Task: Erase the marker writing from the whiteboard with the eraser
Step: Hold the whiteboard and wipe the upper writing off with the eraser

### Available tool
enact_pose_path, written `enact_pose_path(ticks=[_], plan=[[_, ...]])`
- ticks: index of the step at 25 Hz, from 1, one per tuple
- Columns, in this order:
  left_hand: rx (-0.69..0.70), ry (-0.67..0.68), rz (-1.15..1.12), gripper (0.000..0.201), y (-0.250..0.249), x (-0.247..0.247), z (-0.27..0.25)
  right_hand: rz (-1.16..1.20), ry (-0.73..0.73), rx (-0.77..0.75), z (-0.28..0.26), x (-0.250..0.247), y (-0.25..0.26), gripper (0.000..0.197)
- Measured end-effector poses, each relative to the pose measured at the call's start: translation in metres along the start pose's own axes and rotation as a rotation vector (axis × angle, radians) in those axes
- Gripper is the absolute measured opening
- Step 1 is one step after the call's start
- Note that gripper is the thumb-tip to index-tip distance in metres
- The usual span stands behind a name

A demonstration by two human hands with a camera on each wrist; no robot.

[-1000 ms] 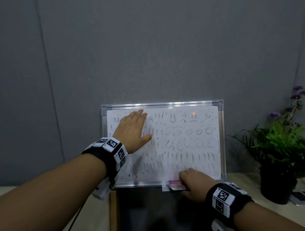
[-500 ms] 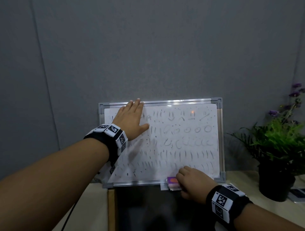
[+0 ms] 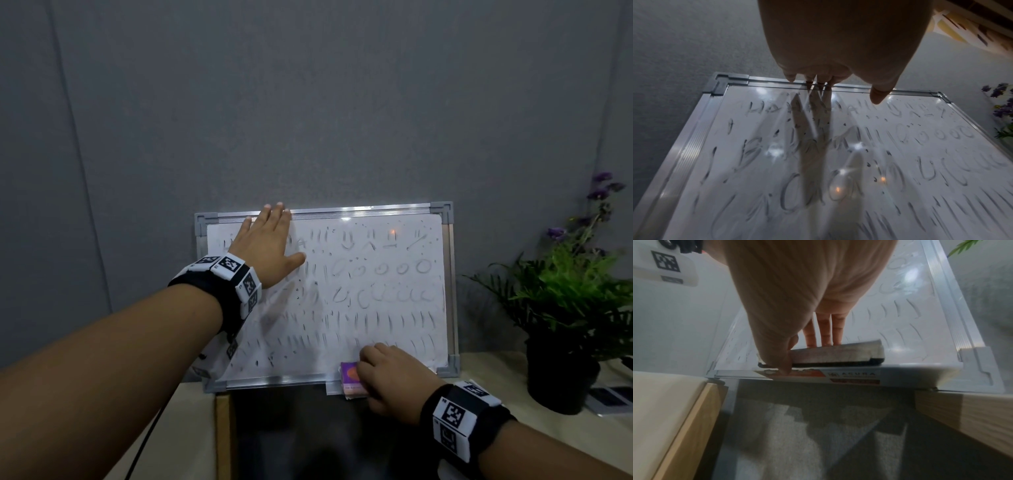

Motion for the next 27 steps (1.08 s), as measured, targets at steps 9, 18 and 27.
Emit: enact_pose_path(ticks=[9,18,27], plan=[[-0.007,0.006,0.018,0.088,0.002,0.001,0.001,0.123,-0.483,0.153,0.031,-0.095,-0.031,0.041],[-0.052,0.011,0.044,0.088,0.017,0.005,0.002,0.053,-0.755,0.646,0.013,-0.139,-0.136,0.041],[-0.053,0.022,0.061,0.092,0.019,0.006,0.003,0.015,-0.767,0.717,0.020,-0.149,-0.156,0.038]])
Point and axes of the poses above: each hand's wrist, its own z-axis towards the middle knuckle, its own x-axis out of the palm, y = z × x, the point moved 10 cm from there along z, towards the middle knuckle, and after that the axes turned 12 degrees about -y, right-handed, at the moved point
